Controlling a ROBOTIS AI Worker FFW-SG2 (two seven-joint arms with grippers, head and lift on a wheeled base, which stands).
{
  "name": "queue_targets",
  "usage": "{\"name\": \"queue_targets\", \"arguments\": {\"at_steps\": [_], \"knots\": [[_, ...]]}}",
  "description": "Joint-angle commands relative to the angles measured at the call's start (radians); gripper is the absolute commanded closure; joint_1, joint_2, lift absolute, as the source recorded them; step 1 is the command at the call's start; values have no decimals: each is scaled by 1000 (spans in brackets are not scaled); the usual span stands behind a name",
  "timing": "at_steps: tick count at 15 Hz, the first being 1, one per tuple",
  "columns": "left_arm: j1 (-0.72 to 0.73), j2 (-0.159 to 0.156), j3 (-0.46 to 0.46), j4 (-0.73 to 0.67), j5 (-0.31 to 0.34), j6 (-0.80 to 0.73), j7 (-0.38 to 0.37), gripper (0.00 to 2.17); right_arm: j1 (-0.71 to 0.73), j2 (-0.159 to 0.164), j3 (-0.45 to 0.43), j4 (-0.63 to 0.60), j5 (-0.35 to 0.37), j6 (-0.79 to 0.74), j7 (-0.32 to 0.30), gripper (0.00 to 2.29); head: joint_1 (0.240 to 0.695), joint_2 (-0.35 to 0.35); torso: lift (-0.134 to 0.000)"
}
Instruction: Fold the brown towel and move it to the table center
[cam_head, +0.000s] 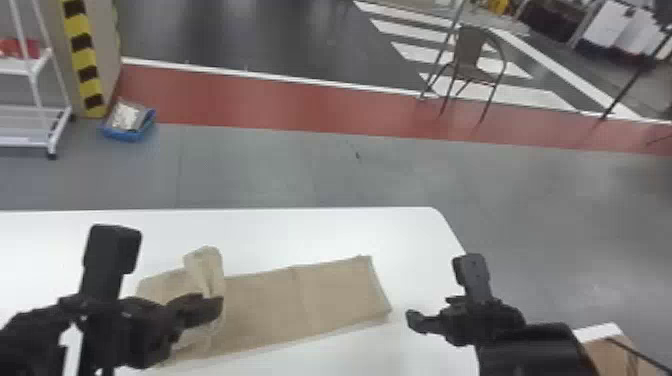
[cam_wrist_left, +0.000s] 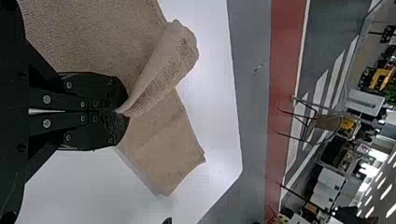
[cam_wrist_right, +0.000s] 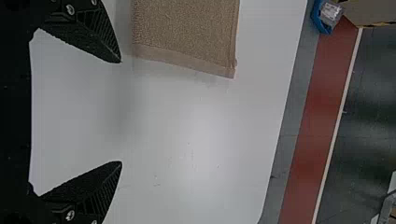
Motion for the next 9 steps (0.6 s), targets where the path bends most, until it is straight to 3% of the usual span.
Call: {"name": "queue_targets", "arguments": {"at_steps": [1, 5, 9], "knots": [[-34, -14, -94, 24, -2, -2, 46, 2142, 4, -1, -9, 0, -2, -5, 0, 110, 695, -350, 0], [-91, -64, -183, 174, -10, -82, 167, 2142, 7, -8, -9, 12, -20, -30, 0, 110, 695, -350, 0], [-126, -64, -290, 247, -22, -140, 255, 2142, 7, -21, -7, 33, -29, -45, 0, 110, 695, -350, 0]]}}
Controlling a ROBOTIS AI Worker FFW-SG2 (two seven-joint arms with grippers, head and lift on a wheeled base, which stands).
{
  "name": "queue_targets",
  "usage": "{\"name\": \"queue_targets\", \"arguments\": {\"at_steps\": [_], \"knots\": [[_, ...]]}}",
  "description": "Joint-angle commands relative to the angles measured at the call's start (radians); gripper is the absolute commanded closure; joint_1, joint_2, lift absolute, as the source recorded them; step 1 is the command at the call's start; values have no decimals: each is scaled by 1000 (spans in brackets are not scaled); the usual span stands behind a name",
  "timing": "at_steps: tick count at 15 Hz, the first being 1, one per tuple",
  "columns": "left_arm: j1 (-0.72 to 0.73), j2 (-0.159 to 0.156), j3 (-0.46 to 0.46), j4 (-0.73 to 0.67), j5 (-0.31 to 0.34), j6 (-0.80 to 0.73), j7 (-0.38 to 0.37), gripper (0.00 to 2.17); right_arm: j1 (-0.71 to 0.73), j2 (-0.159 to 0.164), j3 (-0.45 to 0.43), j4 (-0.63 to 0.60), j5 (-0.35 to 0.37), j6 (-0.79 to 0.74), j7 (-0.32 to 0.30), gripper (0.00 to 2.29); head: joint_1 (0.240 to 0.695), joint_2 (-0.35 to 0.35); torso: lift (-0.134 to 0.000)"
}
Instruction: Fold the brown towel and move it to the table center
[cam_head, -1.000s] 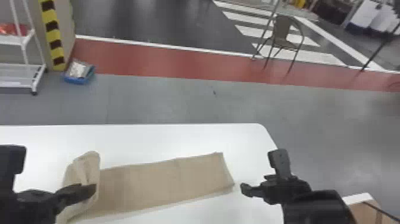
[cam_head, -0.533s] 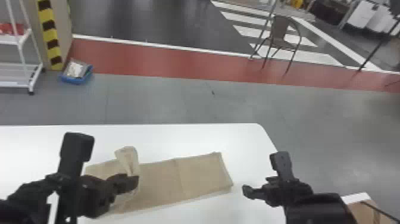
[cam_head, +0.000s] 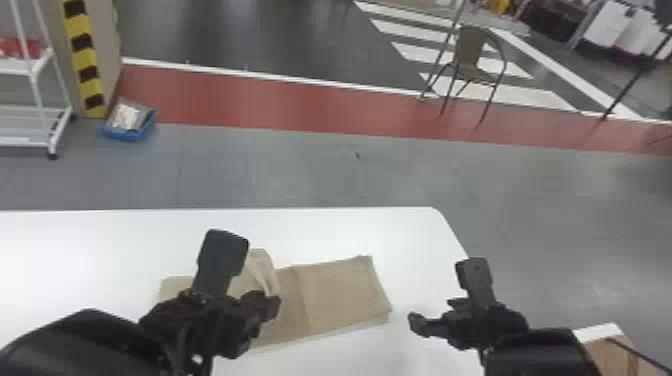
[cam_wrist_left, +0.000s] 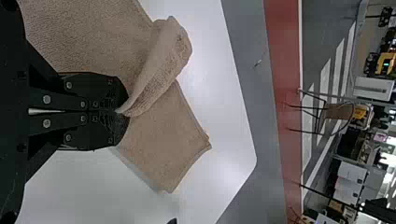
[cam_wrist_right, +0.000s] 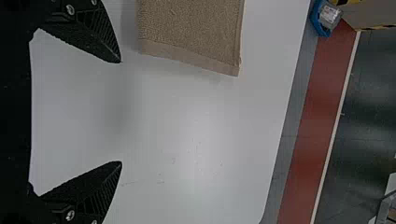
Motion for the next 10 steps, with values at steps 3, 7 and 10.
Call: {"name": "queue_targets", "arguments": {"at_steps": [3, 7, 10], "knots": [[-32, -3, -80, 107, -11, -68, 37, 2142, -4, -11, 8, 8, -13, -2, 0, 110, 695, -350, 0], [-47, -3, -152, 173, -17, -166, 114, -2, -9, -13, 20, 21, -13, -14, -1, 110, 695, -350, 0], [-47, -3, -157, 172, -17, -166, 123, 29, -9, -13, 23, 18, -13, -11, -3, 110, 695, -350, 0]]}}
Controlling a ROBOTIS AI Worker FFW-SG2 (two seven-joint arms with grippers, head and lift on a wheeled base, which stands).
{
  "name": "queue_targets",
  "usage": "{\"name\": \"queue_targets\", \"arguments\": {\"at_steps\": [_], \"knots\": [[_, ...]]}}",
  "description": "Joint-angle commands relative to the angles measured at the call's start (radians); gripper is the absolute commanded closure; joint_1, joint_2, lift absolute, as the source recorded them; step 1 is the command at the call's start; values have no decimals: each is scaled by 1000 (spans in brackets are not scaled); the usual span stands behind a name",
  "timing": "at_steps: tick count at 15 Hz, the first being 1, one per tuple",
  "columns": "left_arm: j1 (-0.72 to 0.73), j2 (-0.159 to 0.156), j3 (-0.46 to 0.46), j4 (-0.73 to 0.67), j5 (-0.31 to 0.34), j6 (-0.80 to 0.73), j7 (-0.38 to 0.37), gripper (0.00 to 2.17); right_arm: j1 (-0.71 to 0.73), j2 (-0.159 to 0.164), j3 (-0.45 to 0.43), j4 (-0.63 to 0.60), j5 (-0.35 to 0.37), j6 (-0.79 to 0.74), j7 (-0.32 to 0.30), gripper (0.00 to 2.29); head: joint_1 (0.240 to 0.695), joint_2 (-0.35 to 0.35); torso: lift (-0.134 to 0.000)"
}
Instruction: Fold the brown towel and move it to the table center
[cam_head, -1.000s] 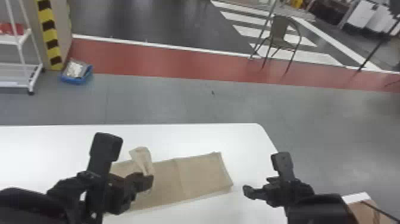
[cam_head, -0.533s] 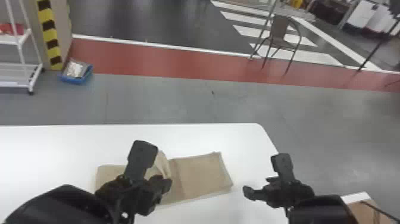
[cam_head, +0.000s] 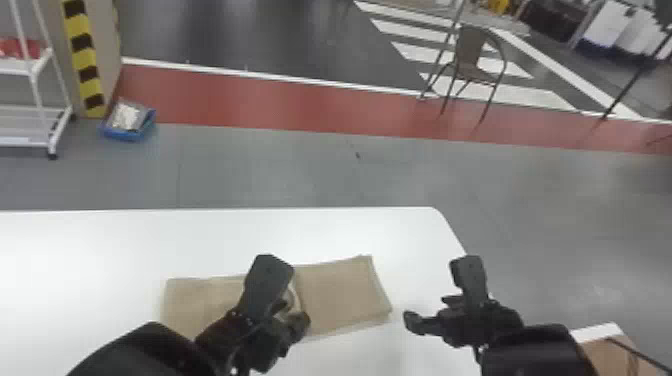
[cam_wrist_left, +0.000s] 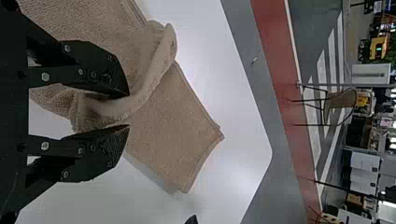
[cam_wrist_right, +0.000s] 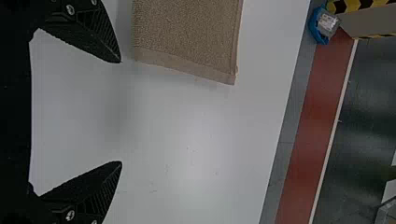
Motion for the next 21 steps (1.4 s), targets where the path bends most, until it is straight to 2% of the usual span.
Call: {"name": "queue_targets", "arguments": {"at_steps": [1, 6, 8, 10, 13, 14, 15, 16, 18, 19, 21], "knots": [[2, -3, -5, -2, 0, -1, 6, 29, 0, 0, -4, -6, -1, 2, 1, 110, 695, -350, 0], [23, -3, 23, -33, 6, -1, 20, 29, 15, 8, 6, -61, 0, 17, 4, 110, 695, -350, 0], [83, -3, 123, -76, 4, -63, 3, 22, 25, 9, 29, -105, 9, 24, 5, 110, 695, -350, 0], [130, -3, 230, -91, 4, -176, -14, 22, 32, 11, 67, -139, 72, -59, 5, 110, 695, -350, 0], [172, -3, 420, -92, 35, -247, -44, 22, 38, 9, 142, -159, 189, -191, 13, 110, 695, -350, 0], [186, -3, 478, -89, 47, -281, -55, 22, 38, 5, 171, -174, 233, -216, 24, 110, 695, -350, 0], [193, -3, 538, -77, 67, -296, -58, 22, 38, 3, 193, -183, 296, -308, 67, 110, 695, -350, 0], [195, 2, 577, -66, 84, -305, -60, 22, 49, -6, 204, -183, 338, -421, 85, 107, 695, -329, 0], [210, 11, 649, -46, 106, -370, -58, 22, 71, -75, 257, -187, 419, -547, 101, 103, 695, -234, 0], [221, 11, 679, -36, 130, -419, -52, 22, 77, -103, 271, -185, 442, -593, 104, 103, 695, -164, 0], [238, 9, 730, -8, 167, -508, -27, 22, 83, -152, 283, -162, 491, -697, 117, 107, 695, -110, 0]]}}
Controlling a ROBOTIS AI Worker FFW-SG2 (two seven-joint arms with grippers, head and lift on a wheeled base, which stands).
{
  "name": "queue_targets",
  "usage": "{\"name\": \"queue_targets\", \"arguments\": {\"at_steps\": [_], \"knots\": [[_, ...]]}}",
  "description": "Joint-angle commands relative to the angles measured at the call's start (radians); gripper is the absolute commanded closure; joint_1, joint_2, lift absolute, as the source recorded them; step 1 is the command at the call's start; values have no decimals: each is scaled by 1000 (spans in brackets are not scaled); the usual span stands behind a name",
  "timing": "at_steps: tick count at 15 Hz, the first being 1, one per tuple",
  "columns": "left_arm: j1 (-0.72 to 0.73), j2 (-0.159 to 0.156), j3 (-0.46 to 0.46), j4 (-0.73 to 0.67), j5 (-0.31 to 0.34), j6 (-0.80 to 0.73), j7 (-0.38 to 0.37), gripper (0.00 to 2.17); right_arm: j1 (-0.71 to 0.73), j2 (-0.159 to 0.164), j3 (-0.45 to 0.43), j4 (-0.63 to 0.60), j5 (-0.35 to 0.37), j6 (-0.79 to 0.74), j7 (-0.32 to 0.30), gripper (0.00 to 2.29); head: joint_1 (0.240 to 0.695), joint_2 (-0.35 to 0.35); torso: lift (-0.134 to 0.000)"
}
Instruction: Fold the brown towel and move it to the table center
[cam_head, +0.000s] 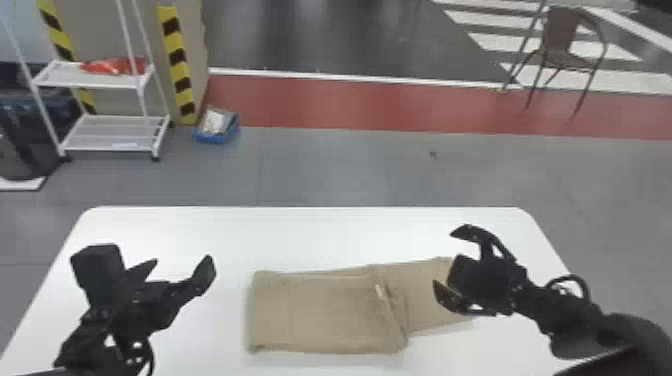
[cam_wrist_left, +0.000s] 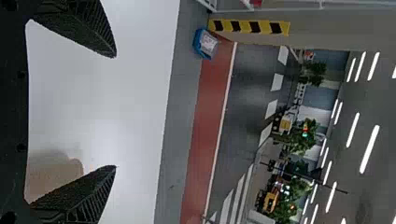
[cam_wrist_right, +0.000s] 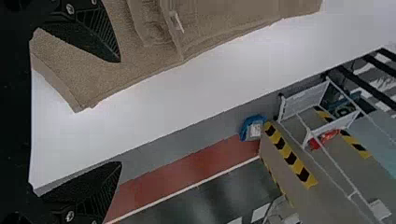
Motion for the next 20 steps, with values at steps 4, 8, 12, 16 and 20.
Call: {"name": "queue_targets", "arguments": {"at_steps": [4, 8, 12, 16, 20], "knots": [[65, -10, 80, 24, 94, -160, 38, 22, 25, -172, 42, 84, 159, -286, -22, 110, 695, -24, 0], [86, -13, 56, 25, 97, -249, 90, 22, -25, -239, 91, 181, 220, -372, -25, 113, 695, -19, 0], [89, -13, 36, 28, 102, -292, 115, 22, -122, -264, 164, 307, 288, -455, -50, 124, 695, -35, 0], [114, -13, 42, 36, 104, -365, 136, 26, -203, -265, 266, 360, 297, -464, -70, 127, 695, -18, 0], [128, -13, 56, 41, 124, -411, 136, 26, -275, -262, 349, 406, 349, -455, -68, 127, 695, 28, 0]]}}
